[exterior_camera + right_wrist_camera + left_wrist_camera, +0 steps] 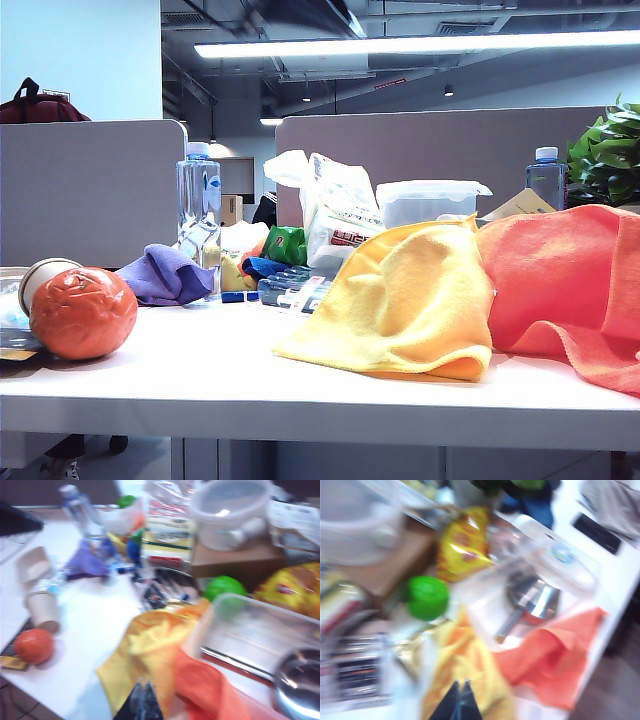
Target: Pick up the metal ice scoop from the table and place it inside the transparent plastic box.
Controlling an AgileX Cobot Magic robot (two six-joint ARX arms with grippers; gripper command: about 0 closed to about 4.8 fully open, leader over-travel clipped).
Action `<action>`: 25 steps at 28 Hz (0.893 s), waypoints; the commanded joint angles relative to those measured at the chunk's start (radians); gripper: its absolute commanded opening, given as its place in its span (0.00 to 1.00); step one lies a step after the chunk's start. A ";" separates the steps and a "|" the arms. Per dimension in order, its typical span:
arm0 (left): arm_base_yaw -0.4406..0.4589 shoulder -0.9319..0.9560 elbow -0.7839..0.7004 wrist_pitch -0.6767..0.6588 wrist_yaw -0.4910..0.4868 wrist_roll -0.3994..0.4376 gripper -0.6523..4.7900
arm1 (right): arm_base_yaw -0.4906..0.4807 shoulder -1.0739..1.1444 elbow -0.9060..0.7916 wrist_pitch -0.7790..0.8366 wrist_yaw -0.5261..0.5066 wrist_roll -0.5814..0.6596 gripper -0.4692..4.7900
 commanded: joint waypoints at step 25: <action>0.000 -1.108 -0.998 0.319 -0.580 -0.093 0.11 | 0.600 0.209 -0.109 0.558 0.397 0.061 0.09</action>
